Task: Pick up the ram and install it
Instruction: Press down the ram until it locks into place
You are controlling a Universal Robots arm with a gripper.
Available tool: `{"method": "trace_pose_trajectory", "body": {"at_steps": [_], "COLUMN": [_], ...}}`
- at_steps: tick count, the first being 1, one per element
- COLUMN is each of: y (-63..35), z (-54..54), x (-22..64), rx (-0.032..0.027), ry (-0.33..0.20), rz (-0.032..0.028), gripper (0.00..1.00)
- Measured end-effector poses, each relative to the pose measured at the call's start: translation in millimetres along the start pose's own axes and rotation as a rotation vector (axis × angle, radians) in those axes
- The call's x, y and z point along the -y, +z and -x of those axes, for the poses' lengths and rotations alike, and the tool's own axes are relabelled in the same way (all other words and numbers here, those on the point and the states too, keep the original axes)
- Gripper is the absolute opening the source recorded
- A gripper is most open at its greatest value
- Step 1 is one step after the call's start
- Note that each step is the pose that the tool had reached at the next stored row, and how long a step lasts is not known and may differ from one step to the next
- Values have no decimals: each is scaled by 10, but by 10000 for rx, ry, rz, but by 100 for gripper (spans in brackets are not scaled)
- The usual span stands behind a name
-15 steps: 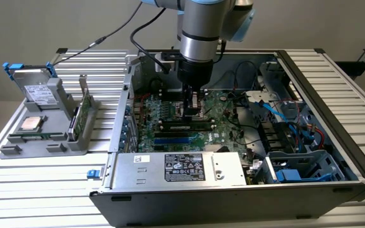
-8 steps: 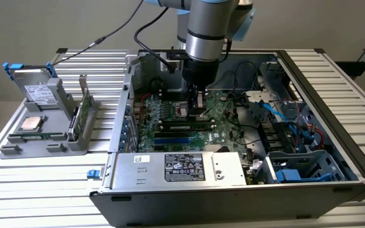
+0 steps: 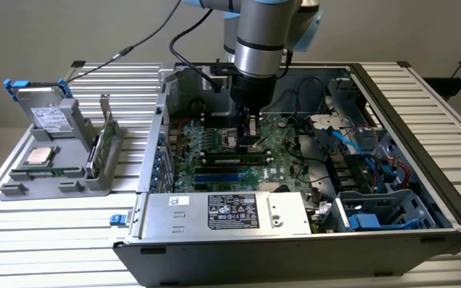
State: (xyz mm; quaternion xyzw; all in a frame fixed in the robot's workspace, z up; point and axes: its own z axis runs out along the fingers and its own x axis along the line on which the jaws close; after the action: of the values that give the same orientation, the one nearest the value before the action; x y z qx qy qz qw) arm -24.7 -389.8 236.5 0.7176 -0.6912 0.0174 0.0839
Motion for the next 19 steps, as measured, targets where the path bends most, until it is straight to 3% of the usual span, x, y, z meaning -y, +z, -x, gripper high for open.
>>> {"method": "trace_pose_trajectory", "body": {"at_steps": [7,19], "y": [0,0], "z": [0,0], "x": [0,0], "rx": [11,169], "ry": [110,1761], "rz": [11,199], "gripper": [10,10]}}
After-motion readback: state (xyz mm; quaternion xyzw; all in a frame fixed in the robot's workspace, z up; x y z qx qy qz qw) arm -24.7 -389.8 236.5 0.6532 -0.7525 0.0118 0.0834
